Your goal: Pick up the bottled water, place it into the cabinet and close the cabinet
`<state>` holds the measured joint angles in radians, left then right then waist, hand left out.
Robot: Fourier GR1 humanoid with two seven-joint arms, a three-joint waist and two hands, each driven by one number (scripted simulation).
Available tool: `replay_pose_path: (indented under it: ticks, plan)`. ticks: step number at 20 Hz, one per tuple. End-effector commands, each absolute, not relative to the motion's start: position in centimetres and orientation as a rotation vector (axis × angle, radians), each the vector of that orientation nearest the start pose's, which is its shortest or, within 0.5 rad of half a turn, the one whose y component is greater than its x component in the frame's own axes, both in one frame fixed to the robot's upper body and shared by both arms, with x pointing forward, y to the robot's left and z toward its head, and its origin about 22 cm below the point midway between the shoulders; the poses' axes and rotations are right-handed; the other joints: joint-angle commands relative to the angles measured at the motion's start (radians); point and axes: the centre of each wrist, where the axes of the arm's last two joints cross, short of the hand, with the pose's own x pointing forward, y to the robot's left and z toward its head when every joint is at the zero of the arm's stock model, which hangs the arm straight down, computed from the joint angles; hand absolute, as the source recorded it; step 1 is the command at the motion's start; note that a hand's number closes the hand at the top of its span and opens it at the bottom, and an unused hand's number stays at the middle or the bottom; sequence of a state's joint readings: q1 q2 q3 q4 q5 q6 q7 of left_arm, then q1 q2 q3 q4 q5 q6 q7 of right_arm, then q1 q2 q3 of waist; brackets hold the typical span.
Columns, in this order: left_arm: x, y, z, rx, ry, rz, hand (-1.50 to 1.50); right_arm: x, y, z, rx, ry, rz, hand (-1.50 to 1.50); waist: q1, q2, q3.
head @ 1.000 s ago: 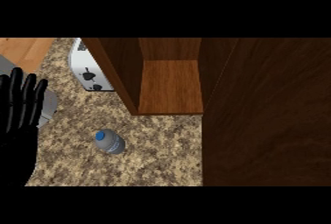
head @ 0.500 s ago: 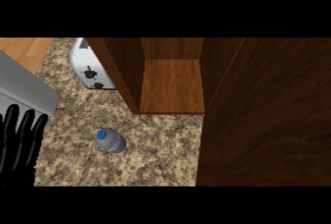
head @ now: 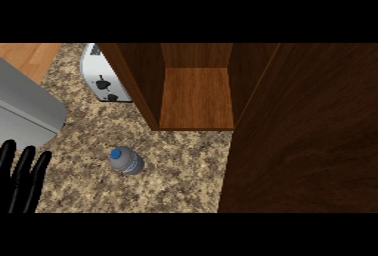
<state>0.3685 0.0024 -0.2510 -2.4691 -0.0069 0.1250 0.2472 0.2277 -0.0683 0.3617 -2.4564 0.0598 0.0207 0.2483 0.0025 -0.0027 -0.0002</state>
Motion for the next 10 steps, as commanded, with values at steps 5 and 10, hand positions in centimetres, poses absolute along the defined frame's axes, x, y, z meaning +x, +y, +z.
replay_pose_path:
  ticks: [5,10]
  plan:
    - [11.6,20.6,13.3,0.004,-1.816,0.091,-1.50,11.3,-18.5,18.2,0.197,-1.981,0.203,-1.50,-0.002,0.001,0.000]
    - [11.4,22.7,10.4,0.058,-1.772,0.052,-1.50,11.1,-18.0,16.3,0.210,-1.979,0.205,-1.50,-0.002,-0.001,-0.001]
